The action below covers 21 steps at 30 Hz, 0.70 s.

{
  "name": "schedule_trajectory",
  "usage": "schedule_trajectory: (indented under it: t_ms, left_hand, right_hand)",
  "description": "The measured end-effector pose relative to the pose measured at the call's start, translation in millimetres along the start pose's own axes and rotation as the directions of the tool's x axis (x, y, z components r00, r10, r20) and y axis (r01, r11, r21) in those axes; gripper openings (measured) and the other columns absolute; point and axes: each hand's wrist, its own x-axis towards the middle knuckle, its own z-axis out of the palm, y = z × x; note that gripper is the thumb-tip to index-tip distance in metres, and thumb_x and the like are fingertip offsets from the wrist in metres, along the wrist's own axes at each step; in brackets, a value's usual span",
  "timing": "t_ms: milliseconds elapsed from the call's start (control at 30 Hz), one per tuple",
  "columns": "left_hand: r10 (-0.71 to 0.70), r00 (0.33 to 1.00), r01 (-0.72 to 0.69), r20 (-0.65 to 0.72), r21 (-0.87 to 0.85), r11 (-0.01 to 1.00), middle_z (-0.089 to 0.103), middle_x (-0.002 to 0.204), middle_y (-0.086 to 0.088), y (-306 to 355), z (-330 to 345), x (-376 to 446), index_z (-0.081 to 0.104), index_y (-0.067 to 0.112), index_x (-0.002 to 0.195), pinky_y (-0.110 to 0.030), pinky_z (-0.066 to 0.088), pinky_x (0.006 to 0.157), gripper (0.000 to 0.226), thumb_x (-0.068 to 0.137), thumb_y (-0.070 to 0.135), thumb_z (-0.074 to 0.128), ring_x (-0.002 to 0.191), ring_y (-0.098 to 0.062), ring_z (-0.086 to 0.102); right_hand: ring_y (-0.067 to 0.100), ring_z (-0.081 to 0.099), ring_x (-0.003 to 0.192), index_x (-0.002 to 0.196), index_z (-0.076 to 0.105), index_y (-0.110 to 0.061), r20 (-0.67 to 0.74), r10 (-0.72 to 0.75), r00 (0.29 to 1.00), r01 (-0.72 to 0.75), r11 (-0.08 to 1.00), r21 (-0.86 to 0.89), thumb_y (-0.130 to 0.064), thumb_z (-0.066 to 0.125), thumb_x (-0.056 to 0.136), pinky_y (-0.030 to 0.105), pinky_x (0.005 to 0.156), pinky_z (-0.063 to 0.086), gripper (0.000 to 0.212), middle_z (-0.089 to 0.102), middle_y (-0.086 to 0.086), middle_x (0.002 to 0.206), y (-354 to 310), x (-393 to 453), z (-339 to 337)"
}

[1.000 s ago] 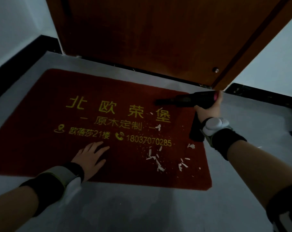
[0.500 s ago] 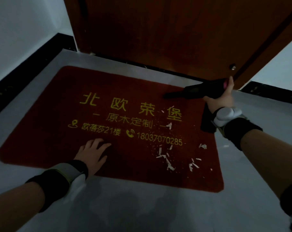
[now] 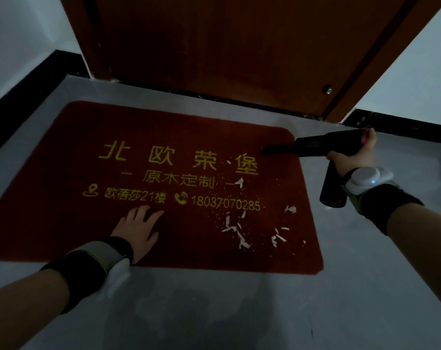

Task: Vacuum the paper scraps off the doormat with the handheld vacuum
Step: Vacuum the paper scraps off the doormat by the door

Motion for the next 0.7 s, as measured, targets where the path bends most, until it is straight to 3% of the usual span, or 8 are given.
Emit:
schedule_trajectory:
  t_ms: [133, 267, 533, 700]
  left_hand:
    - [0.006, 1.0, -0.006, 0.015, 0.002, 1.0, 0.004, 0.154, -0.002, -1, -2, -2, 0.003, 0.031, 0.149, -0.039, 0.022, 0.112, 0.057, 0.099, 0.041, 0.029, 0.142, -0.026, 0.009]
    - [0.008, 1.0, -0.008, 0.024, 0.005, 1.0, 0.004, 0.155, -0.002, -1, -3, -2, 0.003, 0.031, 0.15, -0.039, 0.022, 0.112, 0.057, 0.099, 0.041, 0.029, 0.142, -0.026, 0.009]
    - [0.008, 1.0, -0.009, 0.014, 0.012, 1.0, 0.004, 0.155, -0.002, -2, -1, -2, 0.003, 0.032, 0.15, -0.04, 0.024, 0.112, 0.058, 0.099, 0.041, 0.03, 0.142, -0.027, 0.01]
    - [0.016, 1.0, -0.016, 0.006, 0.002, 1.0, 0.003, 0.155, -0.001, -4, 1, -3, 0.004, 0.032, 0.149, -0.04, 0.023, 0.112, 0.058, 0.099, 0.04, 0.031, 0.143, -0.026, 0.008]
  right_hand:
    - [0.032, 0.043, 0.13, 0.15, 0.01, -0.03, 0.055, -0.031, 0.998, 0.03, 0.999, 0.02, -0.011, 0.072, 0.078, 0.042, 0.103, 0.04, 0.097, 0.039, 0.012, 0.146, -2, -1, 1]
    - [0.032, 0.046, 0.124, 0.148, 0.019, -0.02, 0.154, -0.109, 0.982, 0.112, 0.994, -0.012, -0.004, 0.072, 0.078, 0.031, 0.088, 0.039, 0.089, 0.045, 0.014, 0.138, -3, -9, 5]
    - [0.025, 0.045, 0.124, 0.149, 0.018, -0.018, 0.277, -0.233, 0.932, 0.245, 0.969, -0.011, -0.004, 0.076, 0.076, 0.026, 0.089, 0.038, 0.094, 0.046, 0.01, 0.137, -18, -25, 21]
    - [0.028, 0.047, 0.126, 0.15, 0.017, -0.021, 0.18, -0.209, 0.961, 0.217, 0.976, -0.025, -0.009, 0.074, 0.078, 0.026, 0.089, 0.038, 0.093, 0.047, 0.011, 0.139, -14, -23, 26]
